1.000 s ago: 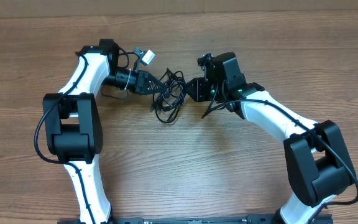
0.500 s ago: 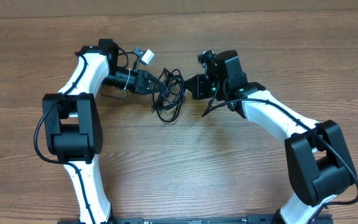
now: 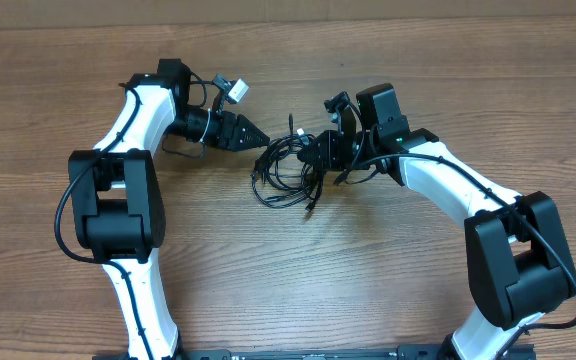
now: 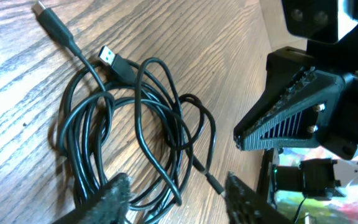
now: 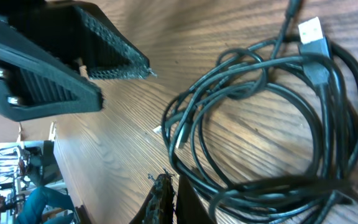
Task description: Untangle cables
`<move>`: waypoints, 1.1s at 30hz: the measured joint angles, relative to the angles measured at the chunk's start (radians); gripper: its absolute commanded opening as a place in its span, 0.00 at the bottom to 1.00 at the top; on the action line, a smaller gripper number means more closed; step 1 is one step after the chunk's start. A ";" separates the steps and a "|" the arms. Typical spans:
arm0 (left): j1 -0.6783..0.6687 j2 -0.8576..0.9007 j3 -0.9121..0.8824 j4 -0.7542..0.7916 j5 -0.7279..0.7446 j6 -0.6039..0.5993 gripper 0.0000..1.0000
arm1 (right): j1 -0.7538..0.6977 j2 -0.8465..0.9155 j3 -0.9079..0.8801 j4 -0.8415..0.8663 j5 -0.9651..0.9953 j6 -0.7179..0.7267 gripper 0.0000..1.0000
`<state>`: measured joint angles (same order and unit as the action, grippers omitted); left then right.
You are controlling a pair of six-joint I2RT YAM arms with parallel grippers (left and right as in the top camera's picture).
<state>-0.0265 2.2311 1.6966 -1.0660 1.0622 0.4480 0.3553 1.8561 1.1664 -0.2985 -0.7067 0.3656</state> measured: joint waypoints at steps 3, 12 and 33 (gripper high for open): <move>0.000 0.000 0.000 0.000 -0.002 -0.001 0.56 | -0.013 0.000 0.000 -0.041 0.032 0.002 0.04; -0.015 0.000 0.000 0.039 -0.020 -0.031 0.57 | -0.145 0.000 0.098 -0.213 0.084 0.045 1.00; -0.334 0.000 0.000 0.203 -0.783 -0.452 0.38 | -0.152 -0.002 0.099 -0.236 0.262 0.052 1.00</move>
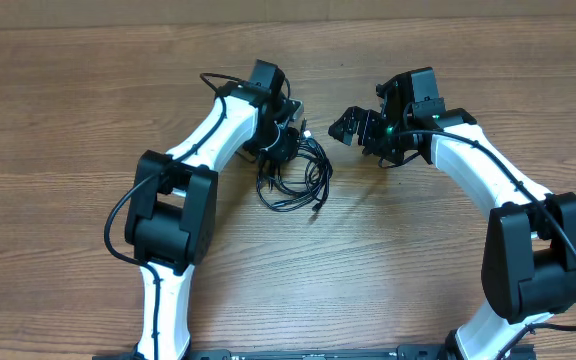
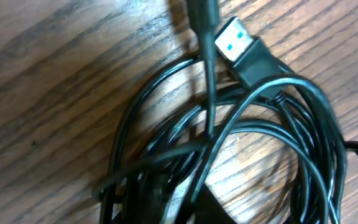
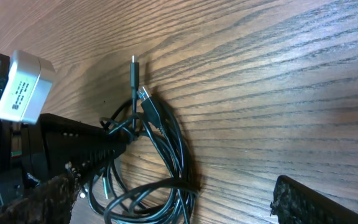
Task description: Untangle cables
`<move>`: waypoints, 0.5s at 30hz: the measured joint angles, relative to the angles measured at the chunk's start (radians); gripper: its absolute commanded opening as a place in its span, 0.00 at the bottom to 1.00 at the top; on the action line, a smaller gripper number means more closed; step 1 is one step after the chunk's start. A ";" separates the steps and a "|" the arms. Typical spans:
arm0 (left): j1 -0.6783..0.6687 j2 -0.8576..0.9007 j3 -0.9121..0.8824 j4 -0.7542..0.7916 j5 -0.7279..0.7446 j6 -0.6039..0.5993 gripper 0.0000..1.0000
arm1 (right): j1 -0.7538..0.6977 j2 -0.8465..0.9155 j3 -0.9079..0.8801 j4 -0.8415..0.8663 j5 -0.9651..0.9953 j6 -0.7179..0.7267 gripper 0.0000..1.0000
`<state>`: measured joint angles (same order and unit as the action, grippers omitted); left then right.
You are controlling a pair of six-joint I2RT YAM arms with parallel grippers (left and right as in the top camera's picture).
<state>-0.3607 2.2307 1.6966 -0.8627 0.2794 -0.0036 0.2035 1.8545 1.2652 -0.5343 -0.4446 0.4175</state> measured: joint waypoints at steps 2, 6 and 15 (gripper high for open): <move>-0.004 0.000 0.000 0.000 -0.007 -0.001 0.44 | 0.000 0.000 0.000 0.000 0.000 0.001 1.00; -0.006 -0.001 0.000 0.004 -0.015 0.000 0.56 | 0.000 0.000 0.000 0.000 0.001 0.000 1.00; -0.006 -0.001 0.011 -0.039 -0.022 0.002 0.55 | 0.000 0.000 0.000 0.000 0.001 0.001 1.00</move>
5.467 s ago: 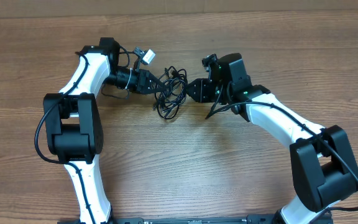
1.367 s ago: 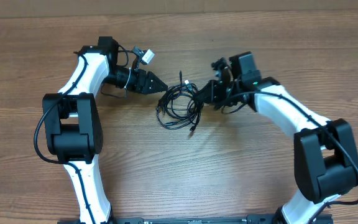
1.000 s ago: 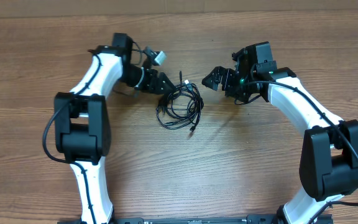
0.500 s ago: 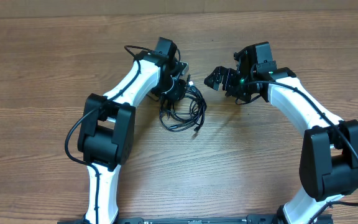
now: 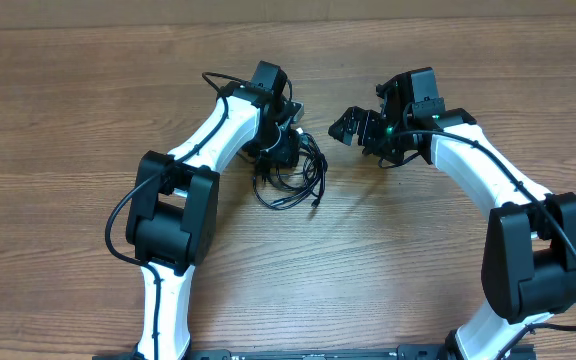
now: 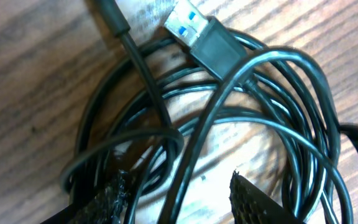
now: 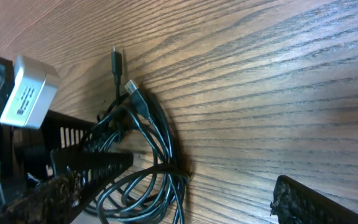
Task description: Untangle cables
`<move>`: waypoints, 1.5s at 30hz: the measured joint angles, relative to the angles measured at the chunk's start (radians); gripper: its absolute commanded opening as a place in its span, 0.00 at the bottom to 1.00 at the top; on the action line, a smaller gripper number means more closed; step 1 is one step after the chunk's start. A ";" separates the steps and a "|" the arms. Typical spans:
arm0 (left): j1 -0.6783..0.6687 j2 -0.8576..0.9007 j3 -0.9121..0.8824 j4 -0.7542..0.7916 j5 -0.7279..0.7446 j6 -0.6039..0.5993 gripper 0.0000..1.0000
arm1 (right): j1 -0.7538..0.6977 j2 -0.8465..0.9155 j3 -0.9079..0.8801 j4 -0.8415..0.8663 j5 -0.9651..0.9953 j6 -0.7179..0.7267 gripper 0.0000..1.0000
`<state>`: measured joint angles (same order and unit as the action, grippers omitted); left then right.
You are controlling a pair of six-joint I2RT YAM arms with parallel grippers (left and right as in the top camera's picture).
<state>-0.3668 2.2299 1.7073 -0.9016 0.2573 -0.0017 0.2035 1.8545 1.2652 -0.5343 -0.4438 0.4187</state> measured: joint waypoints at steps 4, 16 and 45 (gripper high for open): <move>0.000 0.000 0.011 -0.012 0.007 0.000 0.50 | 0.000 0.000 0.000 0.000 0.000 0.000 1.00; 0.000 -0.070 0.018 -0.040 0.006 0.011 0.26 | 0.001 0.000 0.000 0.002 0.003 -0.001 0.20; 0.002 -0.230 0.027 -0.265 0.021 -0.074 0.82 | 0.198 0.209 0.004 -0.057 -0.106 0.304 0.04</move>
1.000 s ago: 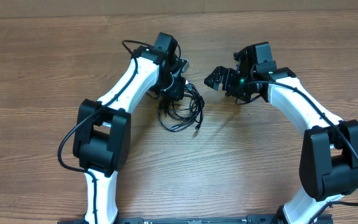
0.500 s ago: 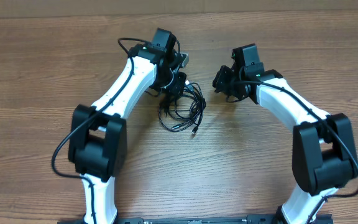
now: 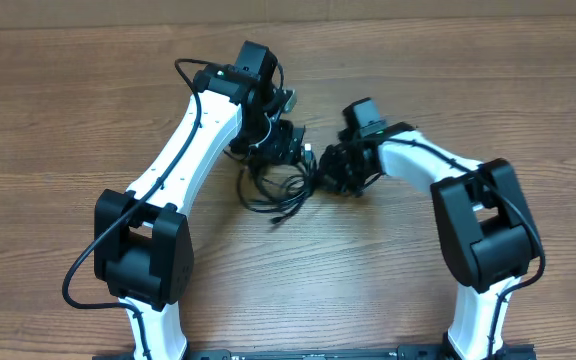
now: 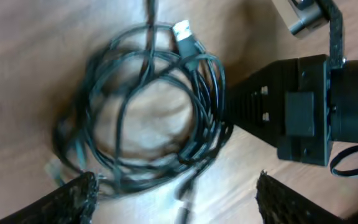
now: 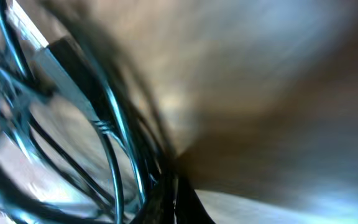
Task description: Untangle cables
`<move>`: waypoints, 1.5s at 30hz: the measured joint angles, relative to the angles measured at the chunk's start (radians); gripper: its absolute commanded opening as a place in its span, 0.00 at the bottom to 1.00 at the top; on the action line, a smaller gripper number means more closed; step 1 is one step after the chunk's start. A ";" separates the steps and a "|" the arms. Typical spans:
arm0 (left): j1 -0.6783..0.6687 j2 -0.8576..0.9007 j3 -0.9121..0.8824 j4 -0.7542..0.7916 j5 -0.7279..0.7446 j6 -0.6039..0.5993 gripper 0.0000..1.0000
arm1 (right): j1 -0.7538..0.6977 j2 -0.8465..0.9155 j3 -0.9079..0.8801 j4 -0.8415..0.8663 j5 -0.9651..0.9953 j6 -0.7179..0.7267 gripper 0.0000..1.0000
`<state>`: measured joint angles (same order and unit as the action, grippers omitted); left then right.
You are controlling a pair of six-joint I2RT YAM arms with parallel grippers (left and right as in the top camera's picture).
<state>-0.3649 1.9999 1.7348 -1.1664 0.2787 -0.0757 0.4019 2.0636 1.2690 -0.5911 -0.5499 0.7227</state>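
Note:
A tangled bundle of black cables lies on the wooden table, with a USB plug at its upper edge. My left gripper hovers over the bundle's top; in the left wrist view it is open wide, and the coil lies beyond its fingers. My right gripper sits at the bundle's right edge. The right wrist view is blurred, showing the right gripper with fingers together and cable strands running into the tips, apparently pinched.
The wooden table stretches to all sides of the bundle. The right gripper's black body is close beside the coil in the left wrist view. A loose cable end sticks out at the bundle's lower side.
My left gripper rose from right on the coil and now spans it wide open. My right gripper went from open and away on the right to shut at the bundle's right edge.
First my left gripper stood open left of the bundle, and my right was shut at its right side. Then the left dropped onto the coil while the right was back and open. Now the left is higher and the right has shut at the bundle again.

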 measured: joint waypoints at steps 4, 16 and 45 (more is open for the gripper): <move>0.000 0.000 0.000 -0.085 -0.082 -0.019 0.82 | 0.101 0.005 -0.002 0.052 -0.011 0.072 0.04; 0.126 0.000 0.000 -0.110 -0.238 -0.211 0.72 | 0.029 -0.039 0.161 -0.282 0.018 -0.159 0.17; 0.201 -0.002 -0.407 0.393 -0.001 -0.263 0.24 | 0.227 -0.121 0.192 -0.223 0.289 -0.510 0.31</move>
<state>-0.1638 1.9984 1.3281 -0.7734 0.2775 -0.3386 0.6289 1.9423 1.4609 -0.8139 -0.2611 0.2127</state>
